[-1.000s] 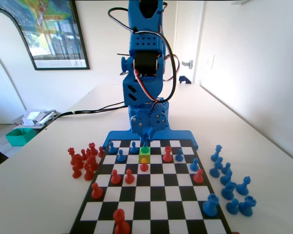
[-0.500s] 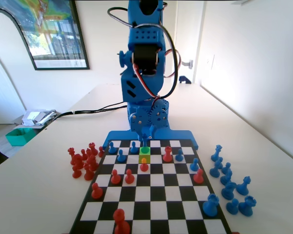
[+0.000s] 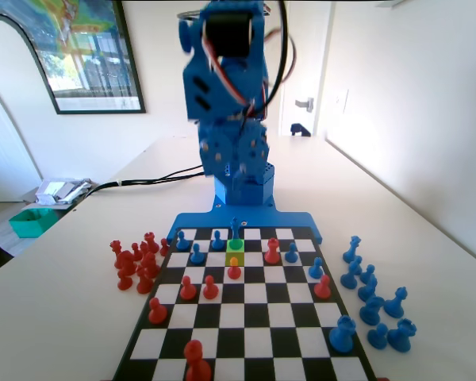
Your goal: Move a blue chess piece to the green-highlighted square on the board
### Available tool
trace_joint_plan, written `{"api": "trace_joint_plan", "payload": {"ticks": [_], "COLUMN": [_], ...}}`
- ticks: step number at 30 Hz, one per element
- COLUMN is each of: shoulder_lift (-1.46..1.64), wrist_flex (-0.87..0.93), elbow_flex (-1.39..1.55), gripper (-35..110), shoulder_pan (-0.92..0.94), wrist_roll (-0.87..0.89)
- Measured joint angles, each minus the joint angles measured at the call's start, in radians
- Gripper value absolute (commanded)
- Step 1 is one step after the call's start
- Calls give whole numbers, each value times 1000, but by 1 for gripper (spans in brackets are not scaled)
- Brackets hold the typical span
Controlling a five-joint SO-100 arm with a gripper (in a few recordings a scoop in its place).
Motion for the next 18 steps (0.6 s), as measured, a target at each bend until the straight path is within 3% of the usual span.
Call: {"api": "trace_joint_plan", "payload": {"ticks": [18], "shoulder_lift": [528], "wrist_flex": [388], "elbow_flex": [-120], "gripper": [1], "shoulder_pan": [-14], "wrist_roll": [32]}}
